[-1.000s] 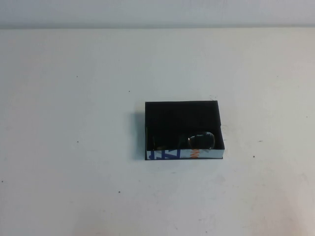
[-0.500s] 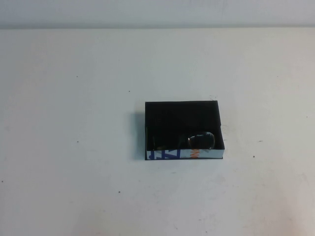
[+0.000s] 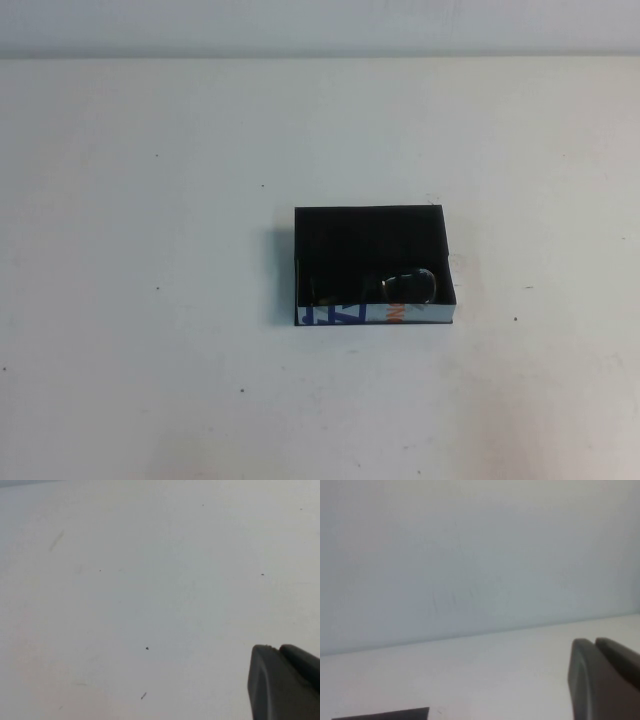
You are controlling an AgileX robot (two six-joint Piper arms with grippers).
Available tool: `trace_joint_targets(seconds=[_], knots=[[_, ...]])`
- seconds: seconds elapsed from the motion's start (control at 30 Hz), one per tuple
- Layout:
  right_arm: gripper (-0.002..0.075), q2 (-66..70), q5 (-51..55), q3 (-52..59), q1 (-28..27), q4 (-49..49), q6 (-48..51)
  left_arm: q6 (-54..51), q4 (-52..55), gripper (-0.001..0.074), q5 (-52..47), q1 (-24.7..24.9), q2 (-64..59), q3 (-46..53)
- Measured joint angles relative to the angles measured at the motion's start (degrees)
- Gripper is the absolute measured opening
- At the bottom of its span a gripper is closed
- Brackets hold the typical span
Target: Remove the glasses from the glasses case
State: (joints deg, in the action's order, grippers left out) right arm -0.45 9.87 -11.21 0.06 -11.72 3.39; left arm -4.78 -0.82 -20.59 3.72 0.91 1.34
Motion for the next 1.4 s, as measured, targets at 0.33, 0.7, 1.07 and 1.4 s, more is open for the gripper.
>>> trace_joint_targets(seconds=[0.33, 0.7, 1.07, 1.4], knots=[[-0.0018, 10.3, 12.0, -13.2, 0.0, -0.2, 0.9, 0.0, 0.0, -0.0004, 0.0, 0.0, 0.0, 0.0], [-0.0018, 46.0, 38.6, -39.0, 3.4, -7.6, 32.4, 0.0, 0.0, -0.0004, 0.0, 0.0, 0.0, 0.0], [-0.0018, 83.6, 60.0, -66.6, 18.6, 0.0, 48.2, 0.0, 0.0, -0.0004, 0.0, 0.0, 0.0, 0.0], [0.0029, 103.4, 60.2, -82.3, 27.9, 4.5, 58.8, 0.0, 0.0, -0.0004, 0.0, 0.0, 0.0, 0.0]])
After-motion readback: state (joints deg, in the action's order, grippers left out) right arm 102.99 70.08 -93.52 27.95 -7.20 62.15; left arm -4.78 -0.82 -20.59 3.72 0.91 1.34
